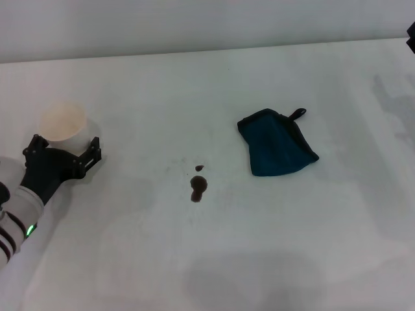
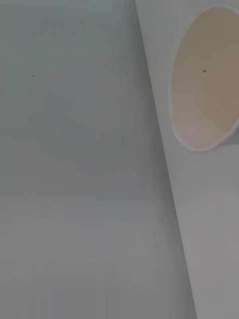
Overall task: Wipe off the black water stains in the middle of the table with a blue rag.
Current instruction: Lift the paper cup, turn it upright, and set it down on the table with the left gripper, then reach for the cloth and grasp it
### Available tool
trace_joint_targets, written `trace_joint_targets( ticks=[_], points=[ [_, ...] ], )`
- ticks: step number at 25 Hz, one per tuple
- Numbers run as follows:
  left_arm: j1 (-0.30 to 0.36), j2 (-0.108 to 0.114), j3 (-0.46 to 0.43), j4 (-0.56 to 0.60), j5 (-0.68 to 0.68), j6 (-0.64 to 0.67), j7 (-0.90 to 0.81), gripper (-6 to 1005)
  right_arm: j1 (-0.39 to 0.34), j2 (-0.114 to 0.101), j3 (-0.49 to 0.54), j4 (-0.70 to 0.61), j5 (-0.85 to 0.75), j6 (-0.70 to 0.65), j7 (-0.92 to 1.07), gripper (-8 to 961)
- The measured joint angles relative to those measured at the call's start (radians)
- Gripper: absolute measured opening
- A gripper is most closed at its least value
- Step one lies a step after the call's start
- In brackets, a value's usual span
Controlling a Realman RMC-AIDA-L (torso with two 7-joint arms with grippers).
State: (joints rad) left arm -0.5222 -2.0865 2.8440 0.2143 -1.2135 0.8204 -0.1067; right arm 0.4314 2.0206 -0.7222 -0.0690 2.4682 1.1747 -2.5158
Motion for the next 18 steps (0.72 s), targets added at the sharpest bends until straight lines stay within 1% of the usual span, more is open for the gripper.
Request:
trace_joint_targets(
  ticks=[4,10,15,18],
  points=[
    [0.006,-0.001,0.000,0.001,-0.001,0.000,-0.001,892,0.000,0.000,-0.011,0.000,-0.004,0.000,0.000,766],
    [0.036,0.000,0.000,0.032,0.002,0.003,0.003,892,0.008,-0.001,-0.018,0.000,-0.010,0.000,0.000,764],
    [0.092,0.000,-0.001,0.078,-0.001,0.020,0.004,892,0.007,-0.003,-0.059,-0.003,-0.013,0.000,0.000,762],
    [0.141,-0.001,-0.009,0.111,-0.019,0.039,0.001,892,0.007,-0.004,-0.074,-0.005,-0.015,0.000,0.054,761]
  ],
)
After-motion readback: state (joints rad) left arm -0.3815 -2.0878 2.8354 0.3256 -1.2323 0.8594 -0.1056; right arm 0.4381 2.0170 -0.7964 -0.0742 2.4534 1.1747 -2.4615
